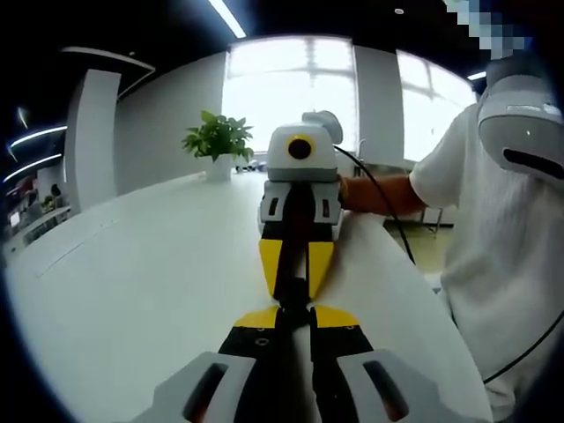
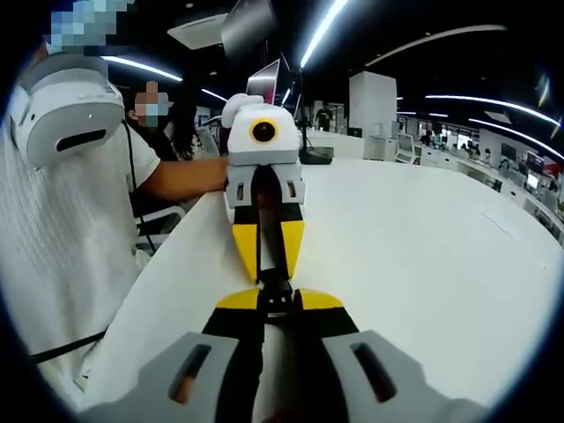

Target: Snap the two parts of the plastic buckle together until the buckle closes and remains connected.

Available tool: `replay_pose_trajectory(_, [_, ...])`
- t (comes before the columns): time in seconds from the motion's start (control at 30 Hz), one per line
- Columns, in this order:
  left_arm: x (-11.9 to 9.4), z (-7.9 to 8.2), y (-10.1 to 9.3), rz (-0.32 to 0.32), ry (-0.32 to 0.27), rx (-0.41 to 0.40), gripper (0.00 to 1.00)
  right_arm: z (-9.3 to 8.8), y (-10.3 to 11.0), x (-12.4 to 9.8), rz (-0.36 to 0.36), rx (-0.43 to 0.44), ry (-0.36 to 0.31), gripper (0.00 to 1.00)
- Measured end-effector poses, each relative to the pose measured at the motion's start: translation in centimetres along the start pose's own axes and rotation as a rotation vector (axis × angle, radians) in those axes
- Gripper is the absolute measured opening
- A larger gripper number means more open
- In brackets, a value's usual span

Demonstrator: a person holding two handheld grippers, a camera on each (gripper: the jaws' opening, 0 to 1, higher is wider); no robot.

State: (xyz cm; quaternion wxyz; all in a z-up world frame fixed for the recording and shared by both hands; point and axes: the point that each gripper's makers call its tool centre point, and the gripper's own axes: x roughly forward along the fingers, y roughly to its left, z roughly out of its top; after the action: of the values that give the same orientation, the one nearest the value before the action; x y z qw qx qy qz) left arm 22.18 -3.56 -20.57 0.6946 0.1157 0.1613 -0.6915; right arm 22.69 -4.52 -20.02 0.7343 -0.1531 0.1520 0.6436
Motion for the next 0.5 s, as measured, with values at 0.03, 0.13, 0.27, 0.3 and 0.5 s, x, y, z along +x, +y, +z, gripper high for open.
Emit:
replay_pose_trajectory(0.03, [0.0,0.0,0.0,-0.001,0.000,0.001,0.09,0.0,0.0,0.0,-0.002,-0.002,-0.001,0.13])
replay_pose_trajectory(0.13, [0.0,0.0,-0.1,-0.003,-0.001,0.005,0.09,-0.1,0.0,-0.4,-0.008,-0.002,-0.002,0.14])
replay_pose_trajectory(0.27, [0.0,0.0,-0.1,-0.006,-0.003,0.007,0.09,-0.1,0.0,-0.9,-0.009,0.024,-0.014,0.21])
replay_pose_trajectory(0.3, [0.0,0.0,-0.1,-0.007,-0.003,0.006,0.09,-0.1,0.1,-1.1,-0.001,0.030,-0.021,0.20])
replay_pose_trajectory(0.5, [-0.1,0.0,-0.1,-0.008,-0.004,0.001,0.09,-0.6,0.1,-1.8,-0.003,0.033,-0.009,0.14])
